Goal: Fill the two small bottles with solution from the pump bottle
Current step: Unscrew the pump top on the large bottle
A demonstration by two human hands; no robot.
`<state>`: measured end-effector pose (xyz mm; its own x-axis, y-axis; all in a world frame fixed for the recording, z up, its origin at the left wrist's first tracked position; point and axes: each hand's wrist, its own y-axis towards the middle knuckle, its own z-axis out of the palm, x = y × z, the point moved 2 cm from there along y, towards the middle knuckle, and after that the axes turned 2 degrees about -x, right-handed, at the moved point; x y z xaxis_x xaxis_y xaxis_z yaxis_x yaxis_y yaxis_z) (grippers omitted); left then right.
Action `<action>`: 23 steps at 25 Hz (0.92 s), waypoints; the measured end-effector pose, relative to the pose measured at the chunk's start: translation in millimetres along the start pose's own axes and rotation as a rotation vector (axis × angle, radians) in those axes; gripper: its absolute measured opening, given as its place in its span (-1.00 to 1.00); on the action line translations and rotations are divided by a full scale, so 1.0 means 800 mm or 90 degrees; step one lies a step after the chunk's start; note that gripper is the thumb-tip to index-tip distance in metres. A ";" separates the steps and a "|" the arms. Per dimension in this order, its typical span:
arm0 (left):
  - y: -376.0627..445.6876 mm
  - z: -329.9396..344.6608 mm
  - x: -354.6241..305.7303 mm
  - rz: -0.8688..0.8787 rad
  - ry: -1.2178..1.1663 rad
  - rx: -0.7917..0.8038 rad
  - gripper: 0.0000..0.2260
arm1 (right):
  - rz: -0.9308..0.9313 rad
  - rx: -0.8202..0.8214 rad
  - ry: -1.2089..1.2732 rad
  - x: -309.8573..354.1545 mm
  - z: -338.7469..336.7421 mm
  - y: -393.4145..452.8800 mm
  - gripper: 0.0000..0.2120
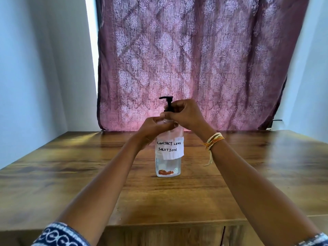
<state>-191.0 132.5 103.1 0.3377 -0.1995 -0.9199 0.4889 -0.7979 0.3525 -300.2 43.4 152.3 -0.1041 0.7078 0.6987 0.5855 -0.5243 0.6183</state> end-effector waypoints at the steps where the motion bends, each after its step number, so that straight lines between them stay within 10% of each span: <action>1: 0.000 0.000 0.001 0.001 -0.001 0.003 -0.69 | -0.003 0.020 0.054 -0.003 -0.001 0.000 -0.75; 23: 0.000 0.002 0.006 0.004 -0.047 -0.009 -0.72 | 0.082 0.045 0.145 -0.003 0.000 -0.004 -0.39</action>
<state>-190.7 130.4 98.8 0.2814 -0.2465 -0.9274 0.4984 -0.7883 0.3608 -301.6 43.4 148.3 -0.1979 0.5082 0.8382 0.6601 -0.5630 0.4972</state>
